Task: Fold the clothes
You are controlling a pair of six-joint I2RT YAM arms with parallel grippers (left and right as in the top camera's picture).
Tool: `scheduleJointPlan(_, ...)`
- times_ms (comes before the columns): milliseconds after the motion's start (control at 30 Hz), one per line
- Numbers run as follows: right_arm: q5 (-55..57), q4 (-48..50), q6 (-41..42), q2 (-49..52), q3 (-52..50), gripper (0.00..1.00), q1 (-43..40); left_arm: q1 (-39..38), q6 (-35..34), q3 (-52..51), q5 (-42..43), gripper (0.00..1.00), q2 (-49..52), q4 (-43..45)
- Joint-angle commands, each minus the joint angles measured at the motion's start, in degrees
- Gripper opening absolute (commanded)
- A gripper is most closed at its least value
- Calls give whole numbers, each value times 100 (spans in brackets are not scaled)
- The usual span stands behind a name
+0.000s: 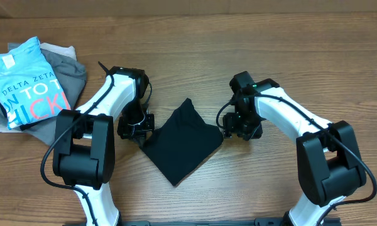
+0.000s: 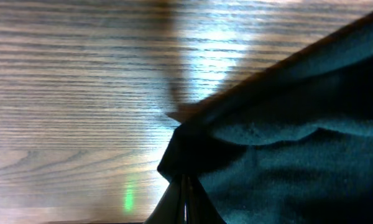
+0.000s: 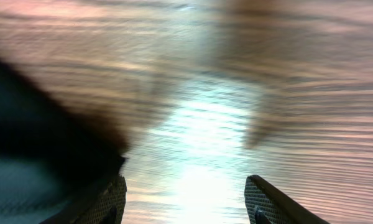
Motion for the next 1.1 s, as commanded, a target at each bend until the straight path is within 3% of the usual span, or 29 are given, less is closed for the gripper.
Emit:
scheduleJointPlan(0, 389, -26, 42, 13, -24, 67, -87, -46, -330, 92, -42, 4, -24, 50)
scheduleJointPlan(133, 393, -22, 22, 13, -24, 70, -103, -37, -223, 551, 0, 4, -761, 284)
scheduleJointPlan(267, 391, -20, 22, 13, -24, 72, -103, -39, 737, 756, 1108, 7, -1690, 527)
scheduleJointPlan(400, 389, -24, 22, 13, -24, 72, -103, -39, 1060, 603, 1318, 4, -1716, 173)
scheduleJointPlan(567, 389, -59, 22, 13, -24, 72, -103, -166, 1224, -295, 1513, 4, -1652, 426)
scheduleJointPlan(800, 387, -94, 22, 13, -24, 72, -103, -302, 1023, -1622, 1233, 4, -1648, 1871)
scheduleJointPlan(933, 389, -129, 22, 13, -24, 72, -101, -302, -197, -2009, -205, 7, -1646, 2927)
scheduleJointPlan(1067, 391, -177, 22, 13, -24, 72, -101, -304, -201, -2011, 201, 9, -1646, 3025)
